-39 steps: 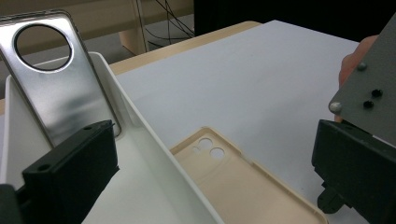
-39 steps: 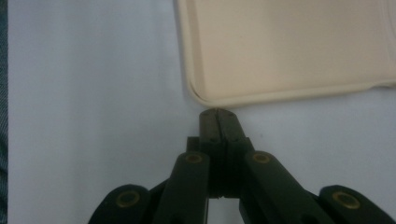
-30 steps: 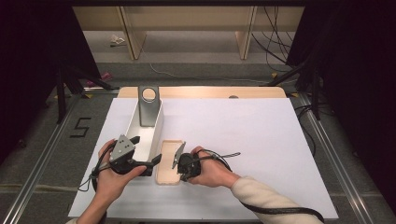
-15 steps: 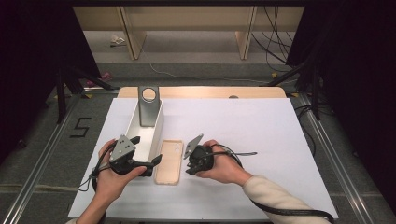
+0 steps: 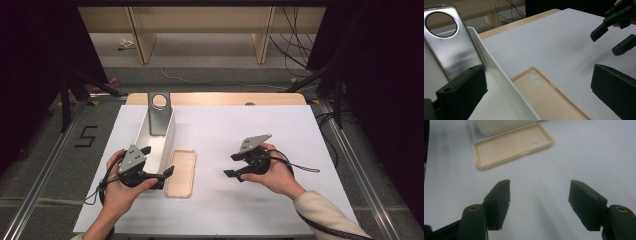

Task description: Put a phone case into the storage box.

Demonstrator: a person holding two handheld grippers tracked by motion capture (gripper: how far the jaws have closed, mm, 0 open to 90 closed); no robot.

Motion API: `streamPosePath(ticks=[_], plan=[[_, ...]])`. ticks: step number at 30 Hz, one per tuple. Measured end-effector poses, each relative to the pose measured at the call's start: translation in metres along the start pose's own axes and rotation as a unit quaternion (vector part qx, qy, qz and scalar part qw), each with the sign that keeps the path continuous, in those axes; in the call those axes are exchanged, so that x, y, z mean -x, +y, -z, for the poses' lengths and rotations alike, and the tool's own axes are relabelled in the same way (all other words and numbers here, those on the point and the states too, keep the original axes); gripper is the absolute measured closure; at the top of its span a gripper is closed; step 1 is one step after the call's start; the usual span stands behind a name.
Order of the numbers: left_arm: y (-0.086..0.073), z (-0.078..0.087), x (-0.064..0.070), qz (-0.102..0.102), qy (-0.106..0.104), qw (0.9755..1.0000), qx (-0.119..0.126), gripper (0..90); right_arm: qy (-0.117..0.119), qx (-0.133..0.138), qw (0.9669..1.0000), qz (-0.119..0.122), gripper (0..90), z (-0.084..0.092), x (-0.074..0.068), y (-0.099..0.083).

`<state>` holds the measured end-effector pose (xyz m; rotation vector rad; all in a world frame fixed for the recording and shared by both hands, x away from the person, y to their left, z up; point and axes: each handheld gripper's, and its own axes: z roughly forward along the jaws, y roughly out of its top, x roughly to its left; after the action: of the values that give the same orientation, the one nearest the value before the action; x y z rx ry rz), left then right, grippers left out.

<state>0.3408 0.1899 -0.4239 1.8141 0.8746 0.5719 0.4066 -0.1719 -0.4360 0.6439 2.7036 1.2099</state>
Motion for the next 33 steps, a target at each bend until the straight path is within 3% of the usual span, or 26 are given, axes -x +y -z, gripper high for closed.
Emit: streamPosePath(ticks=[5, 9, 16, 33], plan=[[0.0, 0.0, 0.0, -0.001, -0.001, 1.0, 0.0, 0.0, -0.019, 0.046, 0.9983, -0.032, 30.0, 0.024, 0.007, -0.015], [0.001, -0.001, 0.001, -0.001, -0.001, 1.0, -0.001, 0.0, -0.03, 0.066, 0.9962, -0.048, 28.3, 0.038, 0.01, -0.024], [0.001, -0.002, 0.001, -0.004, -0.001, 1.0, -0.003, 0.0, -0.035, 0.063, 0.9958, -0.056, 26.0, 0.048, 0.011, -0.039], [0.001, -0.001, 0.002, -0.009, -0.003, 1.0, -0.002, 0.2, -0.054, 0.074, 0.994, -0.06, 22.9, 0.065, 0.008, -0.051]])
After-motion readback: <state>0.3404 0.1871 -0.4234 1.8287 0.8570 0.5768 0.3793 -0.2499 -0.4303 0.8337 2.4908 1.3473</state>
